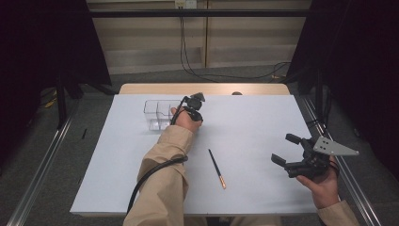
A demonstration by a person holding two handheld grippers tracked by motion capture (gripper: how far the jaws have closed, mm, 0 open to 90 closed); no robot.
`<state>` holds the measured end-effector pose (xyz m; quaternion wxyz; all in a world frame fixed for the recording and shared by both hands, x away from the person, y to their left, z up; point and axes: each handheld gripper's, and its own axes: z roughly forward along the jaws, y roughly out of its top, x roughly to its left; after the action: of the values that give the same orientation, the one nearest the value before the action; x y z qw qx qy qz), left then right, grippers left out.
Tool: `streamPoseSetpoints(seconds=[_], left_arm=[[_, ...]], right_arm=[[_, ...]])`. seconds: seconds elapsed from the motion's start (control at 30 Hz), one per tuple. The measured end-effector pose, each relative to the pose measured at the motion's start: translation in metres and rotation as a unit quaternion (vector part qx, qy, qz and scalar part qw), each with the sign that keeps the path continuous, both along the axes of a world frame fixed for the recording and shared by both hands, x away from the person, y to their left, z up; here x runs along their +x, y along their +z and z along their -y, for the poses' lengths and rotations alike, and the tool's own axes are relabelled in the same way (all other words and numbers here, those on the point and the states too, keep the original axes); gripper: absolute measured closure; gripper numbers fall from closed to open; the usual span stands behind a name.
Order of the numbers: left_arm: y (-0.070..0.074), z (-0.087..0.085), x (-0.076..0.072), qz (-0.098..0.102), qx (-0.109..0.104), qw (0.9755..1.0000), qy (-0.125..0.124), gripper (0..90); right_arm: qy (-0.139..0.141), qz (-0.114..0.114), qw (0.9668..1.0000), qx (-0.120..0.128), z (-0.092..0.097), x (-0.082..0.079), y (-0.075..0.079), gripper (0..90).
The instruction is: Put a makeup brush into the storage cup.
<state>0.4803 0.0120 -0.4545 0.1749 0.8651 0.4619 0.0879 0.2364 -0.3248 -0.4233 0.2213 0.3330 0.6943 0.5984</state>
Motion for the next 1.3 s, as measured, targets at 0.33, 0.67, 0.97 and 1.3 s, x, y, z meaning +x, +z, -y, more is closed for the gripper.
streamPoseSetpoints(seconds=[0.33,0.67,0.97,1.3], left_arm=[[-0.0018,0.0054,-0.0006,-0.012,0.003,0.9999,-0.009,78.0],[-0.0012,0.0073,-0.0009,-0.028,-0.001,0.9994,-0.022,79.9],[-0.0013,0.0083,-0.0004,-0.032,0.0,0.999,-0.032,83.8],[0.0007,0.005,-0.0009,-0.024,-0.026,0.9991,-0.025,84.0]], right_arm=[[-0.001,-0.002,1.0,0.002,0.0007,-0.0004,0.0005,1.1],[-0.002,-0.002,1.0,0.002,0.0011,-0.0005,0.0005,1.1],[-0.002,-0.001,1.0,-0.001,0.0013,-0.0006,0.0004,1.1],[-0.002,0.0,1.0,0.001,0.0022,-0.0004,0.0003,1.1]])
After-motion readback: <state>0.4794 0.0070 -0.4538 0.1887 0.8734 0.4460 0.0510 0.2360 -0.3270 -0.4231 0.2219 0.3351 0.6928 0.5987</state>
